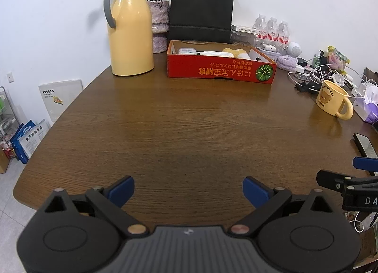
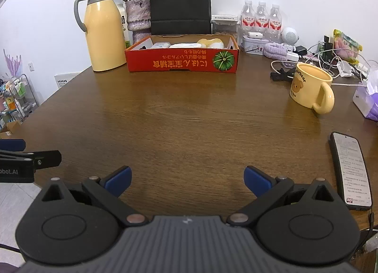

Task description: Organize objects

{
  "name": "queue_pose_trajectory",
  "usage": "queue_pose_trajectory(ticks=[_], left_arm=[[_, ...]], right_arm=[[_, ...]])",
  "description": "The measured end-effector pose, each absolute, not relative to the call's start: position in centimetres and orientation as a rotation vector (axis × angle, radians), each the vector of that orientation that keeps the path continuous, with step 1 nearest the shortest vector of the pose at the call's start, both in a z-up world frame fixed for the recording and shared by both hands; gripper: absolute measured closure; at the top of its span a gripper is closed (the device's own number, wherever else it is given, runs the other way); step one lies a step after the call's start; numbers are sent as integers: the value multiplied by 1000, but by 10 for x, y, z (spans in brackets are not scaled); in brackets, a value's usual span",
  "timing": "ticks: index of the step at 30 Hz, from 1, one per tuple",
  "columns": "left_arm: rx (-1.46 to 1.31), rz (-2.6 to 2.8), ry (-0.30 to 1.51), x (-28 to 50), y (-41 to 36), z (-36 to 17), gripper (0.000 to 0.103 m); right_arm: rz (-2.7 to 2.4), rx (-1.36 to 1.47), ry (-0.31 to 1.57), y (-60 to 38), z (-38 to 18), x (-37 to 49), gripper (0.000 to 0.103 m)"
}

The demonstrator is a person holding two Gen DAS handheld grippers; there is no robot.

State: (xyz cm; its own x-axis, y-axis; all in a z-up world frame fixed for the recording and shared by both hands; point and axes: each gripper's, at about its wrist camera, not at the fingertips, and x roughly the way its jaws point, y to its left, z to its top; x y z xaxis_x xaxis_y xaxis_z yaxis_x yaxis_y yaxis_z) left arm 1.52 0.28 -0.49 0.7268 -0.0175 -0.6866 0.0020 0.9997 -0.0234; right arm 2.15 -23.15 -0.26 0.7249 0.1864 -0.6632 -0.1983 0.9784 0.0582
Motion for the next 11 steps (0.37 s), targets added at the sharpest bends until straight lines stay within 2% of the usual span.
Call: queue_pose_trajectory(ticks=[9,11], left_arm=[[-17,-14,777,18,1,-8,4],[-15,-25,767,18,1,-8,0]], right_arm=[[207,-8,742,-235,-7,25,0],[203,-3,749,-236,-9,26,0]])
